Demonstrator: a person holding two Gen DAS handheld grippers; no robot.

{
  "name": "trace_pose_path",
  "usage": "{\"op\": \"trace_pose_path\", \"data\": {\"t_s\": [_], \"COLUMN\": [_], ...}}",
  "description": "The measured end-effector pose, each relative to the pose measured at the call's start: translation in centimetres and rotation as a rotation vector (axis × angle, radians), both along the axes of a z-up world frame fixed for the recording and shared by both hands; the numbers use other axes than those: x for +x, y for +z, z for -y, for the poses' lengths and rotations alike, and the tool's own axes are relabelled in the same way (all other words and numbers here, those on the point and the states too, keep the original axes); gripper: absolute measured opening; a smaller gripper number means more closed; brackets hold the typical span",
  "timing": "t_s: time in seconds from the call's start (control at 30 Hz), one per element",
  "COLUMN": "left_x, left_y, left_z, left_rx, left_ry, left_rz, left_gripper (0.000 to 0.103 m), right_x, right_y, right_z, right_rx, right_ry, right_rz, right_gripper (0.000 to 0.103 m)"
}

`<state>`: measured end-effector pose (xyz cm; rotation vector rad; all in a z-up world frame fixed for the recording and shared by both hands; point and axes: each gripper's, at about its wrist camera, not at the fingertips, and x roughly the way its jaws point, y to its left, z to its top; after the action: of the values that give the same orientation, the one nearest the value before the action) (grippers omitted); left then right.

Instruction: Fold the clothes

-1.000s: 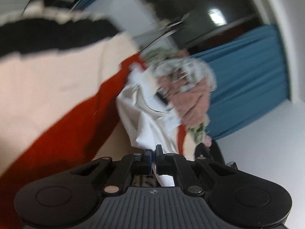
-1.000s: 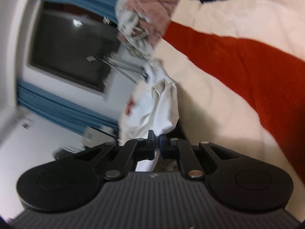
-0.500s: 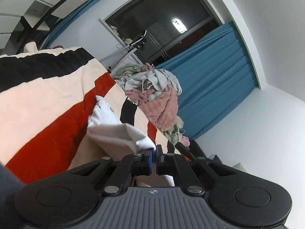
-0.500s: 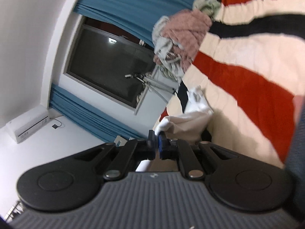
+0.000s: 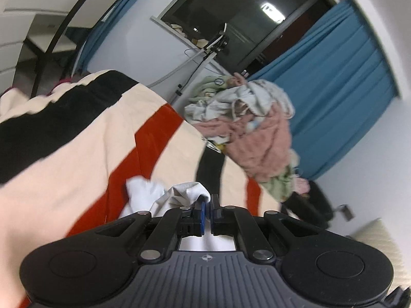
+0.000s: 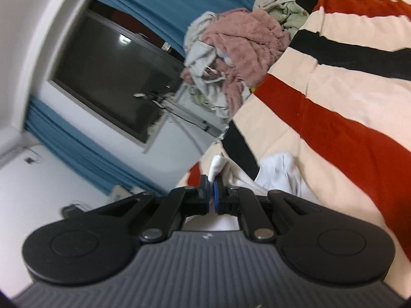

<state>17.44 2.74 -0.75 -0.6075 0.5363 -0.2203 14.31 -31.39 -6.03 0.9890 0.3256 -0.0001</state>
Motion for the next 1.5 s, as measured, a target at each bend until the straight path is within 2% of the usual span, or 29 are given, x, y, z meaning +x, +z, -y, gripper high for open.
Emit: {"op": "trace_pose_path", "data": {"t_s": [0.07, 0.13, 0.3, 0.4, 0.47, 0.5, 0.53, 0.57, 0.6, 0.7, 0.77, 0.8, 0.87, 0.93, 1.0, 1.1, 1.23, 1.33, 1.43, 1.5], "left_x": [3.5, 5.1, 8.0, 9.8, 10.7, 11.0, 11.0, 10.9, 10.7, 10.0, 9.9, 9.9, 10.3, 10.9, 11.2, 10.8, 8.9, 6.1, 3.3, 2.0], "left_y": [-1.5, -2.7, -5.2, -6.7, -7.5, -7.6, -7.6, -7.5, -7.4, -7.1, -7.1, -7.4, -8.4, -9.6, -10.6, -10.6, -9.3, -8.2, -7.3, -7.2], "left_z": [1.0, 1.4, 2.1, 2.6, 2.9, 2.9, 2.8, 2.8, 2.7, 2.6, 3.1, 3.4, 4.2, 5.0, 5.7, 5.9, 5.5, 5.6, 5.9, 5.5], "left_rx": [0.08, 0.107, 0.168, 0.204, 0.225, 0.23, 0.237, 0.249, 0.258, 0.273, 0.302, 0.323, 0.365, 0.41, 0.46, 0.496, 0.493, 0.502, 0.534, 0.509], "left_ry": [-0.018, -0.024, -0.046, -0.059, -0.068, -0.073, -0.077, -0.073, -0.07, -0.091, -0.126, -0.14, -0.153, -0.161, -0.164, -0.165, -0.146, -0.165, -0.198, -0.196], "left_rz": [-0.017, -0.017, -0.001, 0.009, 0.012, 0.011, 0.012, 0.018, 0.031, 0.076, 0.068, 0.057, 0.007, -0.045, -0.066, -0.054, -0.037, -0.012, -0.003, -0.024], "left_gripper": [0.004, 0.004, 0.004, 0.004, 0.011, 0.026, 0.055, 0.07, 0.086, 0.087, 0.087, 0.087, 0.087, 0.087, 0.087, 0.087, 0.087, 0.087, 0.087, 0.088], "right_x": [3.5, 6.2, 9.9, 11.7, 12.9, 13.3, 13.4, 13.4, 13.1, 12.5, 12.2, 12.3, 12.8, 13.7, 14.4, 14.1, 12.1, 9.5, 6.1, 4.2], "right_y": [-1.3, -2.8, -6.3, -7.0, -6.9, -6.7, -6.5, -6.2, -5.8, -4.5, -4.1, -4.2, -4.8, -6.4, -8.3, -8.4, -6.0, -4.0, -3.4, -3.8], "right_z": [0.3, 0.6, 1.4, 1.9, 1.9, 1.8, 1.6, 1.4, 1.1, -0.2, -1.2, -1.8, -3.0, -4.0, -4.3, -5.2, -5.9, -7.0, -8.1, -8.7], "right_rx": [-0.011, -0.026, -0.032, -0.057, -0.092, -0.102, -0.107, -0.112, -0.123, -0.227, -0.315, -0.376, -0.521, -0.614, -0.627, -0.676, -0.703, -0.758, -0.794, -0.816], "right_ry": [-0.003, 0.023, 0.077, 0.118, 0.16, 0.181, 0.203, 0.225, 0.24, 0.273, 0.299, 0.305, 0.311, 0.324, 0.319, 0.309, 0.305, 0.319, 0.346, 0.368], "right_rz": [-0.044, -0.069, -0.1, -0.103, -0.103, -0.095, -0.083, -0.055, -0.025, 0.021, 0.04, 0.018, -0.062, -0.139, -0.169, -0.171, -0.142, -0.107, -0.09, -0.112], "right_gripper": [0.007, 0.007, 0.009, 0.01, 0.015, 0.034, 0.051, 0.086, 0.096, 0.095, 0.094, 0.088, 0.065, 0.067, 0.067, 0.067, 0.067, 0.067, 0.067, 0.067]}}
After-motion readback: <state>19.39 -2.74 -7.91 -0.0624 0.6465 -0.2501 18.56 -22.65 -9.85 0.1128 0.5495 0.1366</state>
